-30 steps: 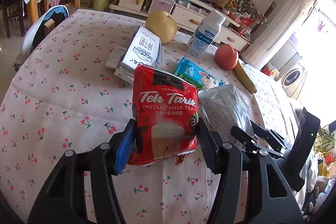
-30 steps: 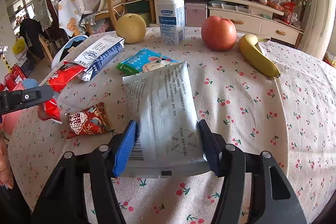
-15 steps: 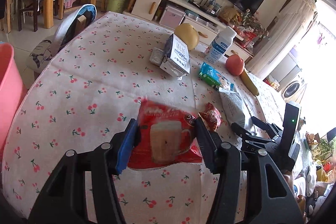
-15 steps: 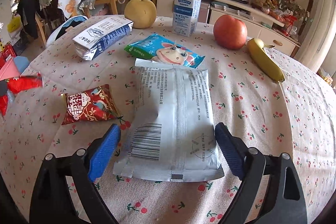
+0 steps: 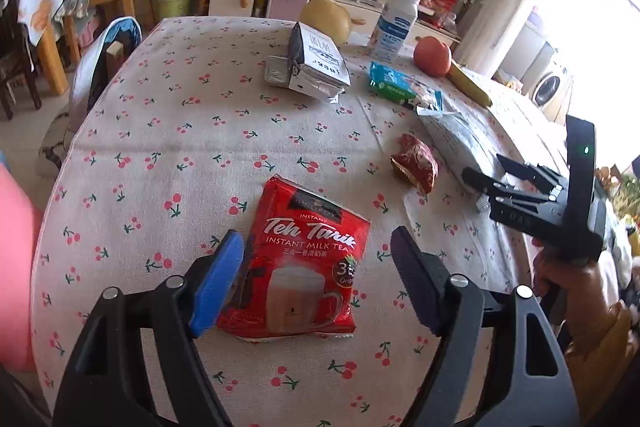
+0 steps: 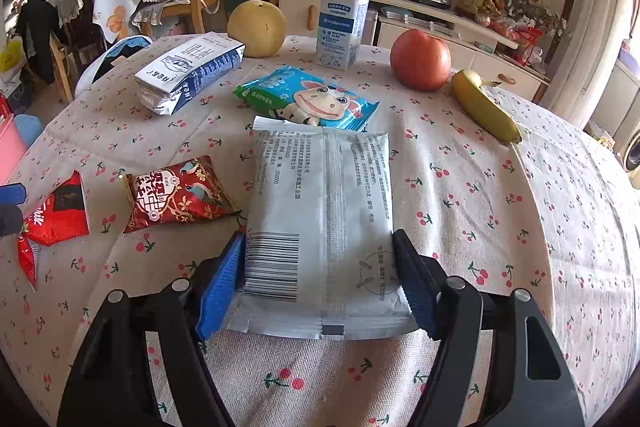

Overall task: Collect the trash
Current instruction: 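Lift the Teh Tarik bag and white packet with both grippers toward the pink bin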

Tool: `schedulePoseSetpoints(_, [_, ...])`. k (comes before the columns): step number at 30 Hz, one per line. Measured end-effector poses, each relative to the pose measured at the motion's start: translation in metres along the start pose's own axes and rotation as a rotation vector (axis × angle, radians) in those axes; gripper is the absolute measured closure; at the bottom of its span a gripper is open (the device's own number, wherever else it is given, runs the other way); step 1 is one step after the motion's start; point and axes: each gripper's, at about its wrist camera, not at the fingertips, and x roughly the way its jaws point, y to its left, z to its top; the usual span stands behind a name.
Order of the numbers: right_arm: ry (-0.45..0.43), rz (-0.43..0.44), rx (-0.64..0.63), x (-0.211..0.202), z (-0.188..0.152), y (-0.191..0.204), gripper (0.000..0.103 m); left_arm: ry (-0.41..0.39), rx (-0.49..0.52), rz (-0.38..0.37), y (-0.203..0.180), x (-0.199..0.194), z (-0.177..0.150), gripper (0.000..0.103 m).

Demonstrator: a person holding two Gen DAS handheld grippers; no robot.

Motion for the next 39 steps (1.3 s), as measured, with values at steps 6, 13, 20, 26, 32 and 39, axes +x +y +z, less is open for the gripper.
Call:
schedulePoseSetpoints(6, [-0.002,0.022,0.071,-0.014,-0.005,-0.006,0.036,0.069,0.052,0.06,0.001,0.022,-0.006,0.032])
schedulePoseSetpoints(13, [0.013,0.049,0.113,-0.028,-0.018,-0.004,0.036,0.068,0.067,0.034,-0.009,0.023,-0.009,0.042])
schedulePoseSetpoints(20, [-0.019,0.072,0.169,-0.054,-0.02,-0.008,0.045,0.04,0.021,-0.017,-0.007,0.014,-0.006,0.044])
schedulePoseSetpoints(26, [0.018,0.084,0.19,-0.054,-0.027,-0.01,0.057,0.02,-0.015,-0.042,-0.002,0.006,-0.004,0.044])
schedulePoseSetpoints(32, [-0.02,0.075,0.177,-0.051,-0.019,-0.004,0.014,-0.003,-0.039,-0.059,0.002,-0.004,-0.002,0.044])
schedulePoseSetpoints(39, [0.037,-0.021,0.046,-0.022,-0.017,0.026,0.032,-0.02,-0.061,-0.058,0.007,-0.01,-0.001,0.044])
